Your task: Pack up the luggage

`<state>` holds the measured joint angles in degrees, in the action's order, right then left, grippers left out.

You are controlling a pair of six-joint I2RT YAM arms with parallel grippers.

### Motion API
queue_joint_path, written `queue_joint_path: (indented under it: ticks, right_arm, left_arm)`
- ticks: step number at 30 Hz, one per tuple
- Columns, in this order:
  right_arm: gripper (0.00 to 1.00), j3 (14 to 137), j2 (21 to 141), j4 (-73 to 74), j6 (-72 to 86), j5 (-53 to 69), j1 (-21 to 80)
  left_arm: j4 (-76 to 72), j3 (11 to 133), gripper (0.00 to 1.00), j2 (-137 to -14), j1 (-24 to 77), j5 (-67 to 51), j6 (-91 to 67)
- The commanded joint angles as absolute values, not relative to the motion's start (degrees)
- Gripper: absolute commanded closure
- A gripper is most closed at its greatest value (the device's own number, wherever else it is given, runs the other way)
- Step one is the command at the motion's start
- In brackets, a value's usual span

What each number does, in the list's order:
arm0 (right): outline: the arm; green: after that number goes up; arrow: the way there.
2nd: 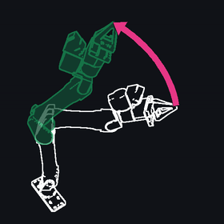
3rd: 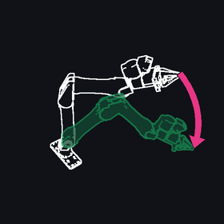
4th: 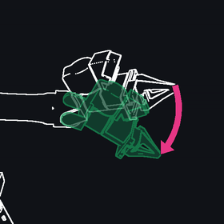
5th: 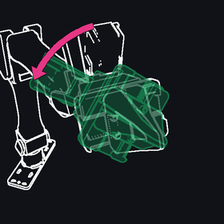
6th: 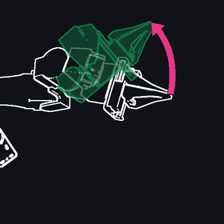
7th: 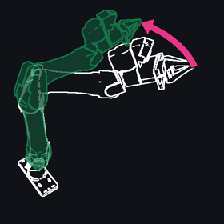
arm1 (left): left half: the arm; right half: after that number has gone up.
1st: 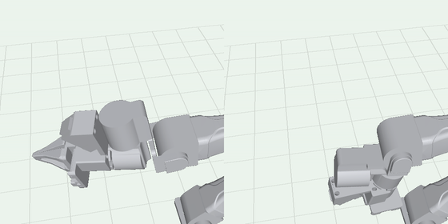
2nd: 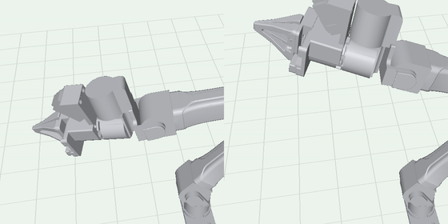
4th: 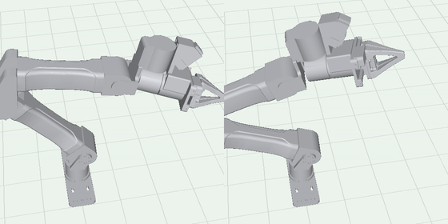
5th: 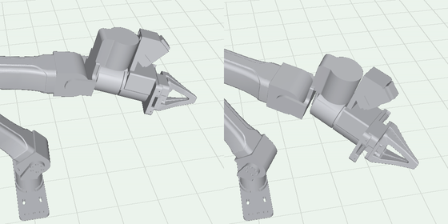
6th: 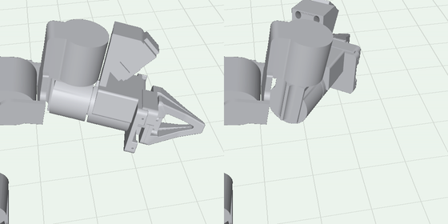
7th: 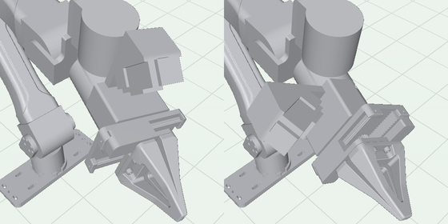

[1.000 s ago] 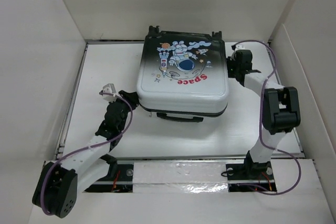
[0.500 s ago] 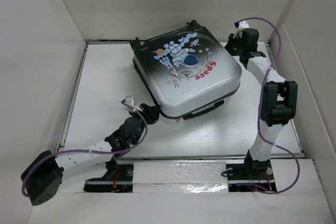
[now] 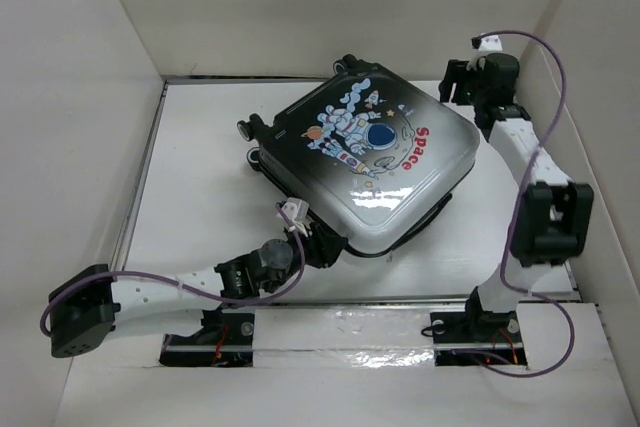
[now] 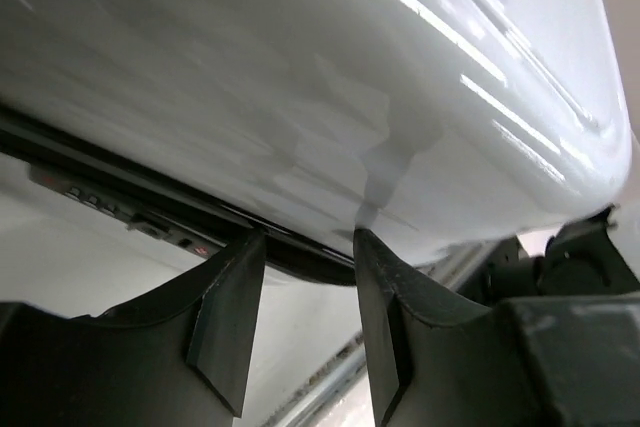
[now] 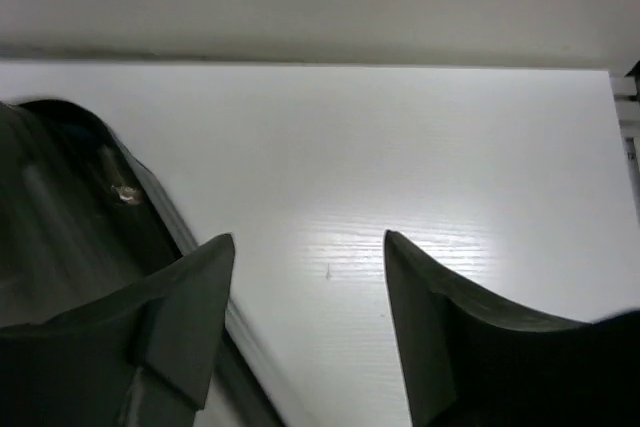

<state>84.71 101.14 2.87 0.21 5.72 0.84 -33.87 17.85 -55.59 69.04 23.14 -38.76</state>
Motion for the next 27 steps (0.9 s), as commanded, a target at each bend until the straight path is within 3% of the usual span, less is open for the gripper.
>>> queue_joint_path:
  ticks: [1,4,5,8,11,17,21,27]
  right_arm:
    - [0.29,81.4,80.4,2.6,5.6,20.6,7.5]
    - [0.35,70.5,68.4,0.2,6.1,18.4,9.1]
    - [0.48,66.4,65.0,-2.7,6.8,17.9,10.0]
    - [1.0,50.5,51.6,-8.7,9.7,18.6,14.6]
    - [1.0,39.4,39.4,-6.1,10.0,17.4,22.0]
    - [1.0,30.0,19.4,13.3,14.7,13.9,36.3]
    - [1.0,27.3,10.3,27.1,22.8,8.0,41.6]
    - [1.0,22.7,10.6,30.4,31.1,0.9,44.6]
  left_arm:
    - [-35.5,24.6,0.62,-54.2,67.6,26.4,-38.2]
    - [-32.5,24.9,0.57,-51.3,67.6,29.5,-37.5]
    - [-31.5,24.9,0.56,-50.5,66.9,30.2,-37.4]
    - [-29.7,25.0,0.53,-48.8,64.3,29.2,-37.0]
    - [-27.1,26.5,0.53,-48.2,60.0,26.0,-36.9]
    - [-24.2,27.4,0.59,-44.1,53.7,21.6,-35.8]
    - [-18.8,27.6,0.75,-40.6,52.3,19.6,-35.6]
    - [-11.4,22.7,1.0,-37.7,52.3,17.2,-37.4]
